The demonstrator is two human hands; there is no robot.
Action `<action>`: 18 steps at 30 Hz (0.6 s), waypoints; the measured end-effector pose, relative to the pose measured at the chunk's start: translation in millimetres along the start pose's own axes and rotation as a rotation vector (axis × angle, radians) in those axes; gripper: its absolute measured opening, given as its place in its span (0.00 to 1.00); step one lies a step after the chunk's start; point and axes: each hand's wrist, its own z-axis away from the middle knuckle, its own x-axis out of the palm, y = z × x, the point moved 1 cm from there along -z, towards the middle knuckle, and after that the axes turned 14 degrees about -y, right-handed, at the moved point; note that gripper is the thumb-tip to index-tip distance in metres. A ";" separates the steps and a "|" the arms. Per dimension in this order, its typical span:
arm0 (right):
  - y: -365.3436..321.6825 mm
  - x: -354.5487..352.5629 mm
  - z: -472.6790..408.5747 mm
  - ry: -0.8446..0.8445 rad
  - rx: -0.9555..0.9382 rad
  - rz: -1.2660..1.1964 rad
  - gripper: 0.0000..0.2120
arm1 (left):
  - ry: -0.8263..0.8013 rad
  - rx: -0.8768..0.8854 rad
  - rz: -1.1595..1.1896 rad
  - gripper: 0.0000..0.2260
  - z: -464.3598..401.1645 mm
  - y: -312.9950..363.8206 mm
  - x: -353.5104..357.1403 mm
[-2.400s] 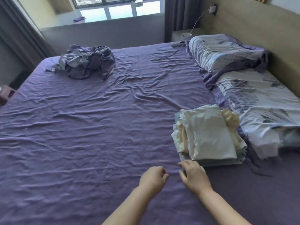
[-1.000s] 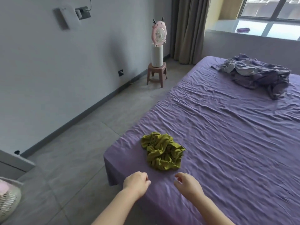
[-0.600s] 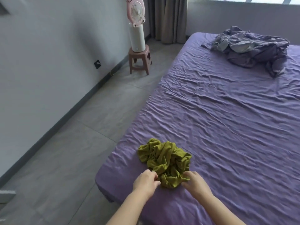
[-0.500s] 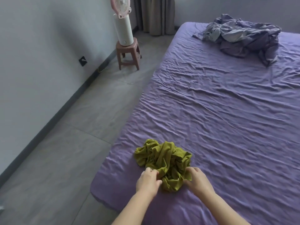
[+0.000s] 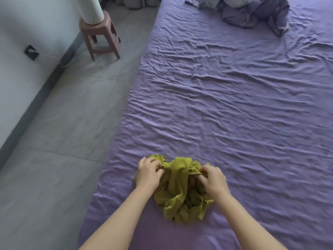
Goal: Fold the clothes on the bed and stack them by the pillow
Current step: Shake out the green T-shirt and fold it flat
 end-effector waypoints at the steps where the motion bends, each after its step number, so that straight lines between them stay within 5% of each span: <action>1: -0.6 -14.5 7.2 0.035 -0.035 -0.156 0.04 | 0.047 0.052 0.036 0.09 2.2 4.4 -11.5; 4: -21.6 -75.9 38.4 0.185 -0.205 -0.501 0.08 | 0.140 0.163 0.292 0.05 15.5 33.3 -62.8; 8: -60.8 -167.0 88.6 0.413 -0.366 -0.602 0.14 | -0.023 0.355 0.608 0.03 40.2 102.0 -141.9; 18: -90.7 -322.1 226.7 0.610 -0.493 -0.564 0.07 | 0.060 0.730 0.624 0.04 131.9 262.4 -280.1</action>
